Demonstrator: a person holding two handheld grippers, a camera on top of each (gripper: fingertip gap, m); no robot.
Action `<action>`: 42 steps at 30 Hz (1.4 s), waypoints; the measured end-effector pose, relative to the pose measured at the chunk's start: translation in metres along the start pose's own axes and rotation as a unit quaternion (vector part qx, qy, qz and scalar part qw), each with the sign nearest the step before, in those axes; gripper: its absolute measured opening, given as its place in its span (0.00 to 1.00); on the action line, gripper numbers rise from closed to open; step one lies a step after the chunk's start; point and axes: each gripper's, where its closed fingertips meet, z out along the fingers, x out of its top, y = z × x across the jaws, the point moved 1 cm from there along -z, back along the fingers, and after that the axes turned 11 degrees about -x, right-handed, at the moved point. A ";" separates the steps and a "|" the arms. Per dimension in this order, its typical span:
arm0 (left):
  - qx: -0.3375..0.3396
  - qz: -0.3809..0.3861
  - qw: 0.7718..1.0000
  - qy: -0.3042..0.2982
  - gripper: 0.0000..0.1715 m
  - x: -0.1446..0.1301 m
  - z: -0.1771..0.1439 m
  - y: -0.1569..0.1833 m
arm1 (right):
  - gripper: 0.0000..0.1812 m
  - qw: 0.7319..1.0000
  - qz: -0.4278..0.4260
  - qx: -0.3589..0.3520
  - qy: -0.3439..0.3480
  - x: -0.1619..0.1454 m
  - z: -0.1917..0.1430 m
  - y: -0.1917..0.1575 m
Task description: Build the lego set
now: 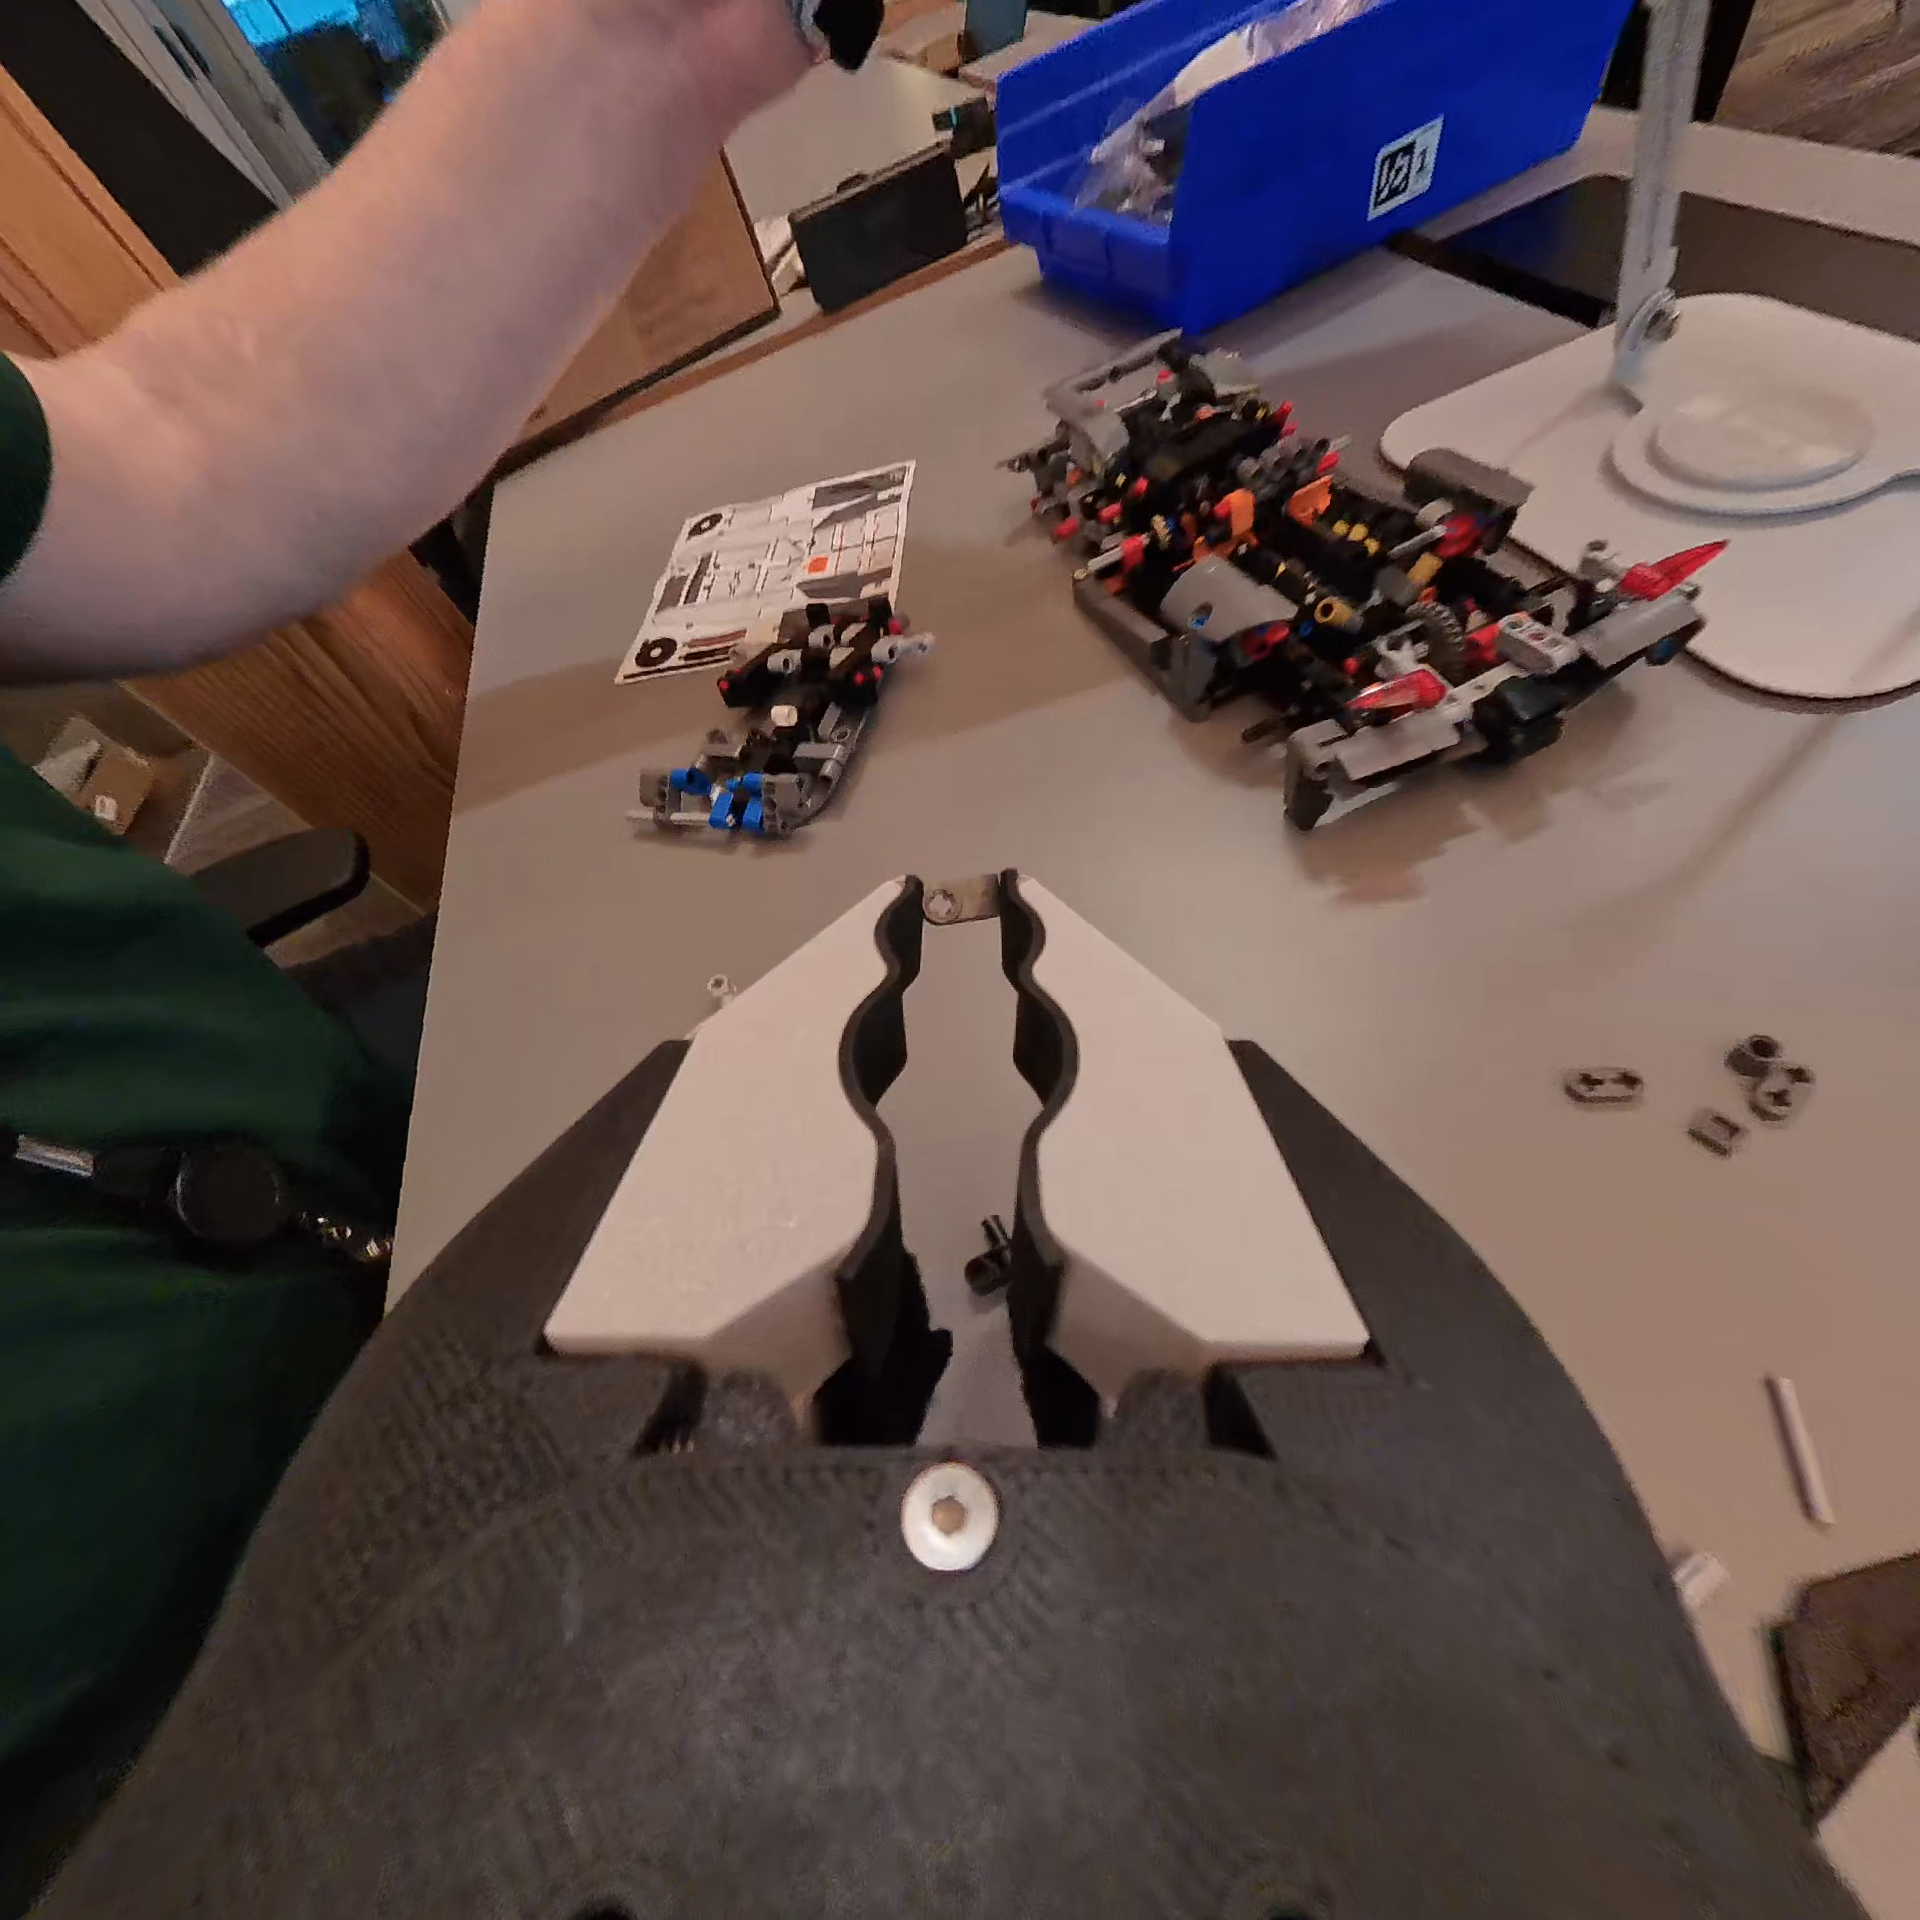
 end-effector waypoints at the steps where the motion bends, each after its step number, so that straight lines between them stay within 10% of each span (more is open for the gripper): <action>1: -0.003 0.002 1.000 -0.002 0.02 0.000 -0.001 0.001 | 0.07 1.000 -0.002 0.001 -0.003 -0.002 0.002 -0.003; 17: -0.080 0.060 0.988 -0.119 0.08 -0.037 -0.036 0.065 | 0.07 0.999 -0.012 0.016 -0.034 -0.022 0.019 -0.026; 24: -0.172 0.152 0.937 -0.263 0.17 -0.109 -0.072 0.143 | 0.07 0.998 -0.028 0.029 -0.046 -0.027 0.031 -0.033; 42: -0.300 0.128 0.828 -0.457 0.34 -0.220 -0.130 0.213 | 0.07 0.998 -0.032 0.029 -0.038 -0.037 0.037 -0.027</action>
